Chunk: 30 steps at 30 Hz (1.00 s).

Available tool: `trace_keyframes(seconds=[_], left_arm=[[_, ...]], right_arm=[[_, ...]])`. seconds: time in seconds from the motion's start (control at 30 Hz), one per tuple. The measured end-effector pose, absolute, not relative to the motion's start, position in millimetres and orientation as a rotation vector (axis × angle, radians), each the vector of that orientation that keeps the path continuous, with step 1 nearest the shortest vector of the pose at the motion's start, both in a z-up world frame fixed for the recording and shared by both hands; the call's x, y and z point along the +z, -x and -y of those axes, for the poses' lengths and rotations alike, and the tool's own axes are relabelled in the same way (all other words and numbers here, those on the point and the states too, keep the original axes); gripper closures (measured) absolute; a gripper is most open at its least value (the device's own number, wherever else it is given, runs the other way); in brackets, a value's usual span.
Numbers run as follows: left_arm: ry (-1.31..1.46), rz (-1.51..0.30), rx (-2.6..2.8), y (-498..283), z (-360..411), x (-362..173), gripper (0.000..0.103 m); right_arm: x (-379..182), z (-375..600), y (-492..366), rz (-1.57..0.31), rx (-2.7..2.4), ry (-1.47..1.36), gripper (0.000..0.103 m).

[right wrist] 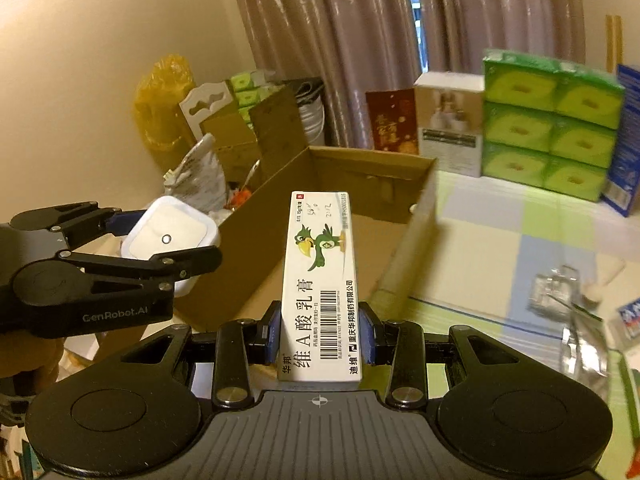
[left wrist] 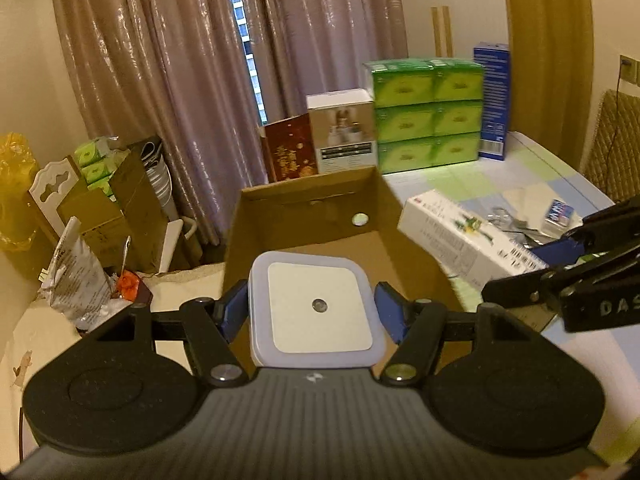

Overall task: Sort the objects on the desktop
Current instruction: 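Carry both items to the cardboard box and release them inside, then return both tools to the table toward the white medicine box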

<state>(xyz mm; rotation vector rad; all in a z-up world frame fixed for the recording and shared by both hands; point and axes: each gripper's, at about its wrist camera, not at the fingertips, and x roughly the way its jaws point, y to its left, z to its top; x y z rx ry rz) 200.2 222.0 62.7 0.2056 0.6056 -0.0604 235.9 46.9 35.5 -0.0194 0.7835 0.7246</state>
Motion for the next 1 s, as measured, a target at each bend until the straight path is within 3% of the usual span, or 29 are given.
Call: trace_keyframes(seconds=[0.33, 0.4, 0.6, 0.67, 0.7, 1.0], left_arm=[[-0.147, -0.628, -0.082, -229, -248, 27, 0.039], [-0.152, -0.613, -0.066, -230, -250, 24, 0.032], [-0.133, -0.599, -0.026, -220, -262, 27, 0.032], [-0.121, -0.593, -0.016, -214, -265, 29, 0.032], [-0.114, -0.594, -0.013, -210, -266, 30, 0.032], [-0.068, -0.551, -0.02, -167, -246, 47, 0.031]], right_arm=[[13, -69, -258, -0.826, 0.708, 0.017, 0.068], [11, -71, -259, -0.828, 0.705, 0.014, 0.068], [6, -72, -262, -0.825, 0.719, -0.023, 0.067], [9, -69, -263, -0.817, 0.721, -0.05, 0.054], [12, -65, -262, -0.806, 0.715, -0.061, 0.041], [20, 26, -216, -0.739, 0.62, -0.086, 0.022]])
